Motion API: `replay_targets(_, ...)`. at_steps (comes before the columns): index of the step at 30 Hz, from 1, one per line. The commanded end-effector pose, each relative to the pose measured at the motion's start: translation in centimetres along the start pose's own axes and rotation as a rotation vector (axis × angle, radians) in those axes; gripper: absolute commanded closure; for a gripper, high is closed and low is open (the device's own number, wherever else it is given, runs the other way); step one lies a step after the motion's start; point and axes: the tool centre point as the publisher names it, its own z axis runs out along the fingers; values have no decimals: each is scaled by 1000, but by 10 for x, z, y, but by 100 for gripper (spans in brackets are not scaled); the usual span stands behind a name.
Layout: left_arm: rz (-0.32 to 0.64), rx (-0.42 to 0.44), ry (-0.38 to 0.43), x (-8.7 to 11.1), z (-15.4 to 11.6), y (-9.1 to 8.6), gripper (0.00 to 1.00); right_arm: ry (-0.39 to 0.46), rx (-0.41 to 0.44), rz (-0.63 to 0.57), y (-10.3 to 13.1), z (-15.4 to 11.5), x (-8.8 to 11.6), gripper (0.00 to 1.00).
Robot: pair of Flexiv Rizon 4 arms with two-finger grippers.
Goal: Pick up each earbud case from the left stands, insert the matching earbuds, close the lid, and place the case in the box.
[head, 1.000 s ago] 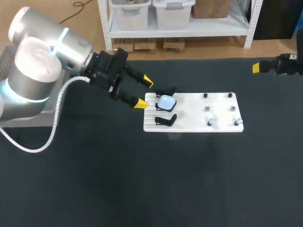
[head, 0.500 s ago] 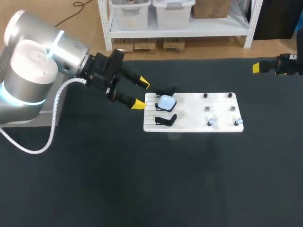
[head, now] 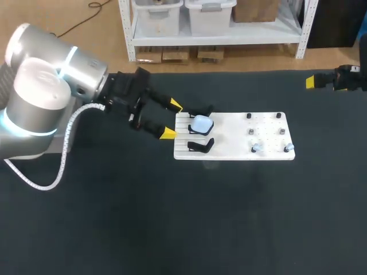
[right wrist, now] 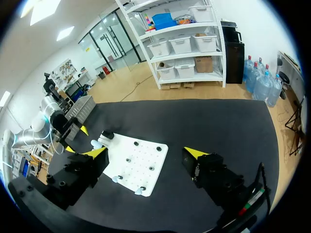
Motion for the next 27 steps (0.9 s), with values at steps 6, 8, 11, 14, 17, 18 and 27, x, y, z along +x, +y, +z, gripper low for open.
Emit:
replay_targets(6, -11, 15, -4, 5, 20, 15, 0, 0, 0, 0, 0, 0, 0, 0)
replay_targets(8, -17, 16, -3, 6, 22, 17, 0, 0, 0, 0, 0, 0, 0, 0)
replay_targets(11, -25, 16, -3, 8, 26, 19, 8, 0, 0, 0, 0, 0, 0, 0)
replay_targets(14, -29, 17, -6, 8, 29, 21, 12, 0, 0, 0, 0, 0, 0, 0)
replay_targets(17, -27, 15, -14, 8, 32, 24, 16, 0, 0, 0, 0, 0, 0, 0)
replay_targets(18, -22, 11, -18, 8, 33, 26, 18, 0, 0, 0, 0, 0, 0, 0)
replay_targets(27, -3, 3, -33, 10, 41, 35, 25, 0, 0, 0, 0, 0, 0, 0)
